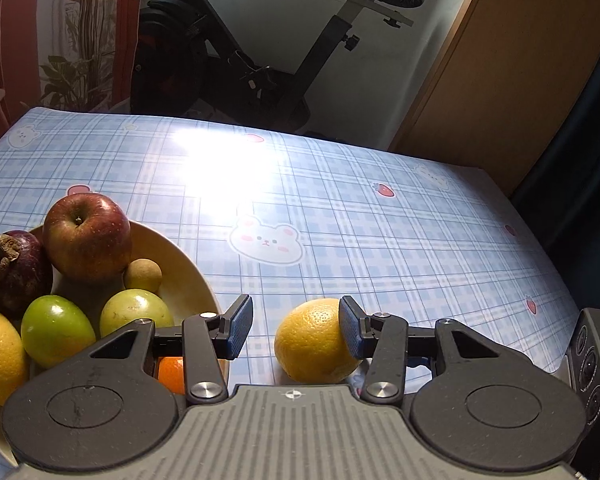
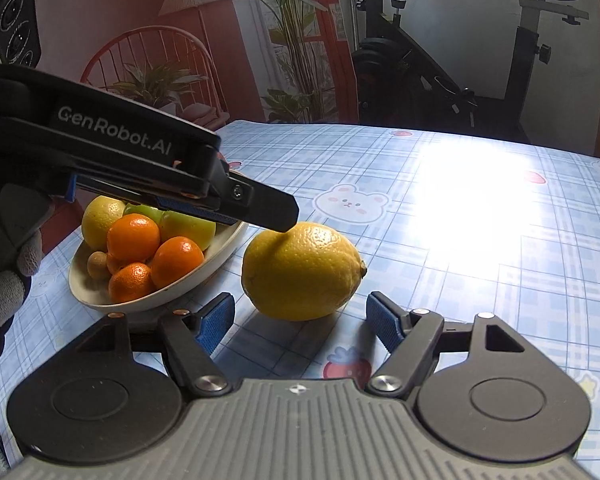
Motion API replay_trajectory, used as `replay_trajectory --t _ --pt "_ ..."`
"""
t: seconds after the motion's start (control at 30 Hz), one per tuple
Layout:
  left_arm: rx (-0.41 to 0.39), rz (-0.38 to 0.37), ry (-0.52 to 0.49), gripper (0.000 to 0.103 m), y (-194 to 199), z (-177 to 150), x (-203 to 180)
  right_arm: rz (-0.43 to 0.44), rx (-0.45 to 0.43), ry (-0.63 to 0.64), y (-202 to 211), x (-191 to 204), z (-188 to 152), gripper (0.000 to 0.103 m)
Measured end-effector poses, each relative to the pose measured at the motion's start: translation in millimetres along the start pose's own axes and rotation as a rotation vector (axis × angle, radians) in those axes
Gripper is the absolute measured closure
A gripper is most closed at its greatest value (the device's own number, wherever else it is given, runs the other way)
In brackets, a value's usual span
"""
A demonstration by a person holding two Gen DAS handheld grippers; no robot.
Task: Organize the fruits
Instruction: 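Grasp the yellow lemon with the right tool while the left tool grasps the large yellow orange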
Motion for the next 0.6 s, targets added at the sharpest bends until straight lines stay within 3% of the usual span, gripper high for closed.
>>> replay_trajectory --t 0.43,0.6 --pt "0.031 -0.053 0.024 0.053 -6 -2 -3 -0.006 -0.018 0.018 -6 2 1 0.037" --pt "0.046 -0.074 -0.010 0.053 -6 -7 -11 -0.005 -0.018 0.012 -3 1 0 0.038"
Point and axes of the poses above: each gripper's, at about its wrist camera, not at the fingertips, and y roughly against the way its jaws point, x to its left, z to its top, the point moved 9 cm from there along -y, roughly the way its jaws point, and after that the axes turned 5 degrees about -z, right-handed, at the moved point
